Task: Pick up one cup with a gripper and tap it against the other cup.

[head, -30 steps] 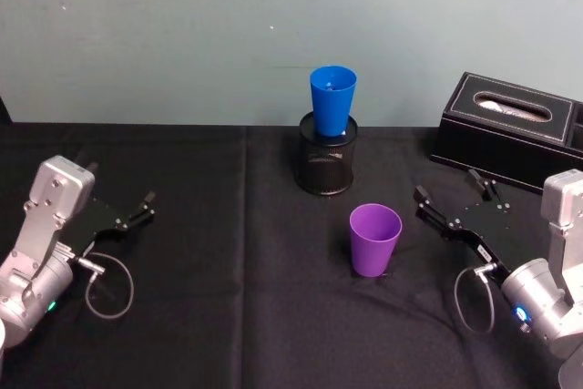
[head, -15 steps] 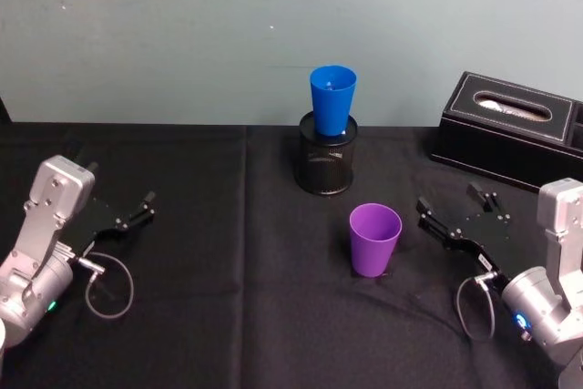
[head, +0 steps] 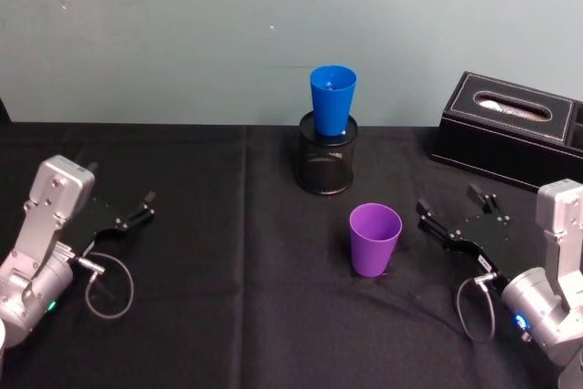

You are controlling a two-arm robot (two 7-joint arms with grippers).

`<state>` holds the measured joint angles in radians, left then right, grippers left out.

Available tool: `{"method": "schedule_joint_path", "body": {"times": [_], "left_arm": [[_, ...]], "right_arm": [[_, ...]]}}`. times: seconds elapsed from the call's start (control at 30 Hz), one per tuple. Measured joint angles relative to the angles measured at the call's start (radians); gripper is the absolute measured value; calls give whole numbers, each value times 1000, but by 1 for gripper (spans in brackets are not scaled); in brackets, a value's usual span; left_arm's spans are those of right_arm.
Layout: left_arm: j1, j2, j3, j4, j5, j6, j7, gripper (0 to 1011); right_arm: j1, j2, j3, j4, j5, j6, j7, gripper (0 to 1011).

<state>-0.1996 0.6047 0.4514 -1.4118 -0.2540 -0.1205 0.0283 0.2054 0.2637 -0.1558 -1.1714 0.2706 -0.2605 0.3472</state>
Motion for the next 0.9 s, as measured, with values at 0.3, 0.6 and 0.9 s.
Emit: {"method": "schedule_joint_path", "body": {"times": [0.3, 0.6, 0.9], "left_arm": [[0, 0, 0, 0, 0, 0, 0, 1011], [0, 0, 0, 0, 0, 0, 0, 1012], [0, 0, 0, 0, 0, 0, 0, 1011]], "right_arm": [[0, 1, -1, -2, 2, 0, 0, 1003], [-1, 1, -2, -2, 3, -1, 0, 1003], [-1, 2, -2, -3, 4, -1, 0, 1003]]}}
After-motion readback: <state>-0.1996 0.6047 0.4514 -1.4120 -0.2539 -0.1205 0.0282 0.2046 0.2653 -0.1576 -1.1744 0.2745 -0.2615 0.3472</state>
